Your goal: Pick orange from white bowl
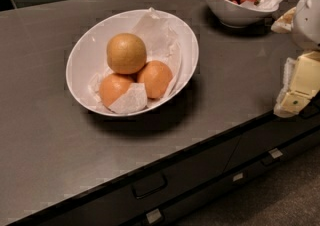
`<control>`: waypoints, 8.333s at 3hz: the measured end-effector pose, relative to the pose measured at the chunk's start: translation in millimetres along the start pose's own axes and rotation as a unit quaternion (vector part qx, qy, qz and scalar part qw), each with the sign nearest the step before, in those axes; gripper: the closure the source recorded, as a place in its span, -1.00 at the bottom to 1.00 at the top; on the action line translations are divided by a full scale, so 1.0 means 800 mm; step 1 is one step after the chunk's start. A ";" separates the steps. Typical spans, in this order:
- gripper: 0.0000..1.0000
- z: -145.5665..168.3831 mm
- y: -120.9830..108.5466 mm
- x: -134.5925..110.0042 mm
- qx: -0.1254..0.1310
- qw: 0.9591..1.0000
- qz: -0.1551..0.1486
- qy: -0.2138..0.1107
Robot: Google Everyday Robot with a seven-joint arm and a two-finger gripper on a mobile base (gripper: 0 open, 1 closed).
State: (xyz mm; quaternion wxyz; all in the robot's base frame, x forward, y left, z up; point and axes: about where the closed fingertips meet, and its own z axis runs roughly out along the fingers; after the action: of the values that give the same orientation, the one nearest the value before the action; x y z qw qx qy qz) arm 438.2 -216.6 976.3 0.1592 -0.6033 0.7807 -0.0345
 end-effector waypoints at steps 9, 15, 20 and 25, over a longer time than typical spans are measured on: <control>-1.00 0.008 -0.026 -0.276 -0.023 0.958 -0.249 -0.142; -0.92 0.085 -0.012 -0.348 -0.095 0.938 -0.284 -0.173; -0.50 0.107 -0.022 -0.360 -0.107 0.938 -0.283 -0.169; 0.39 0.123 -0.022 -0.361 -0.118 0.937 -0.283 -0.170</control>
Offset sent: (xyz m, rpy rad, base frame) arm 0.0313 0.0583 0.0330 0.0318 -0.1247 0.1449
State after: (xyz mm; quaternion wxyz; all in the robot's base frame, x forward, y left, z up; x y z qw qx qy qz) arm 547.2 67.6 947.4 0.2007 -0.8105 0.5376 0.1170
